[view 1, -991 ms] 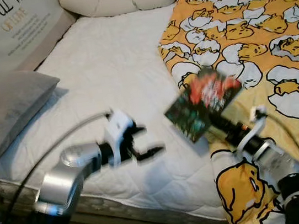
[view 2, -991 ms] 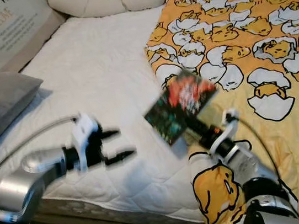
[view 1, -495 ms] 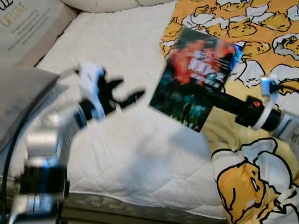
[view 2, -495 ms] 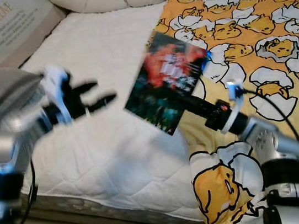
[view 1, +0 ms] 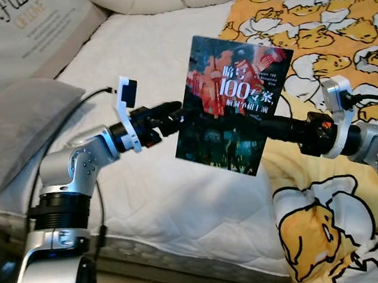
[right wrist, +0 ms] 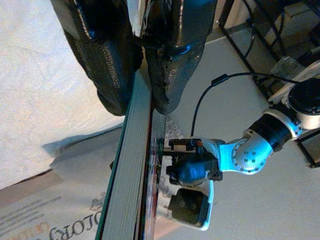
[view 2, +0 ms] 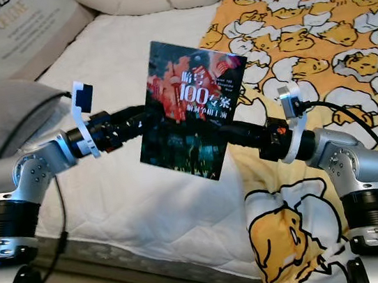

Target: Clean up the room

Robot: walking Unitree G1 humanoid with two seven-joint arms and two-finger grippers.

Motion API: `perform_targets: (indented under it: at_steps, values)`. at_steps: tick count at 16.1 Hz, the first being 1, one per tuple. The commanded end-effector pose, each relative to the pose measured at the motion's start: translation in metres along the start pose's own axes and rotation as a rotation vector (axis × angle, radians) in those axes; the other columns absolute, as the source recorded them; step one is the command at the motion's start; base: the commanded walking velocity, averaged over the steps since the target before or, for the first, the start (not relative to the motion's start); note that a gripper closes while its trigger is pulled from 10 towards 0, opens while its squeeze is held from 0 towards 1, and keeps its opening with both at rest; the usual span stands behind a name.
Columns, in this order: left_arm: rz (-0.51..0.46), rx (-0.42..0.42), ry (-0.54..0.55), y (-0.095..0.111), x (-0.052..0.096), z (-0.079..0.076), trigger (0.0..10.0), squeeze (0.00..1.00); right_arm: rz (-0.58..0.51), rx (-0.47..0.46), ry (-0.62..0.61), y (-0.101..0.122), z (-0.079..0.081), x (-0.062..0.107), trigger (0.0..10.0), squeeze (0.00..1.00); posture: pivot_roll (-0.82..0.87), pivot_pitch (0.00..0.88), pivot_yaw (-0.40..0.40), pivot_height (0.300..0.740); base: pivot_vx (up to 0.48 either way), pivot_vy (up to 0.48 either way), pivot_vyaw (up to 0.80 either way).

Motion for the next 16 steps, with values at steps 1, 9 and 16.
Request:
perform_targets:
  at_steps: [1,9,16]
  values:
    - [-0.034,0.023,-0.045,0.005,0.002,-0.006,0.0,0.00,-0.009,0.027,0.054,0.006,0.009,-0.003,0.0,0.00,-0.04,0.000,0.066,0.740,0.000,0.000,0.00]
    - [-0.076,0.076,-0.201,0.000,0.000,-0.027,0.0,0.00,0.006,0.007,0.087,0.006,0.013,-0.005,0.0,0.00,-0.05,0.000,0.053,0.740,0.000,0.000,0.00]
    - [-0.099,0.075,-0.197,-0.001,0.001,-0.027,0.0,0.00,-0.004,0.006,0.112,0.012,0.018,-0.006,0.0,0.00,-0.05,0.000,0.049,0.740,0.000,0.000,0.00]
Point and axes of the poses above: a point about 5 cm out from each wrist's last joint towards the gripper, its own x axis pointing back from the gripper into the wrist, its own y axis along the axis of the wrist's last joint, z = x × y, the point moved 5 cm from there along -x, pointing out of the wrist towards the gripper, and after that the axes turned 3 degrees about -x, right-handed, at the moved point
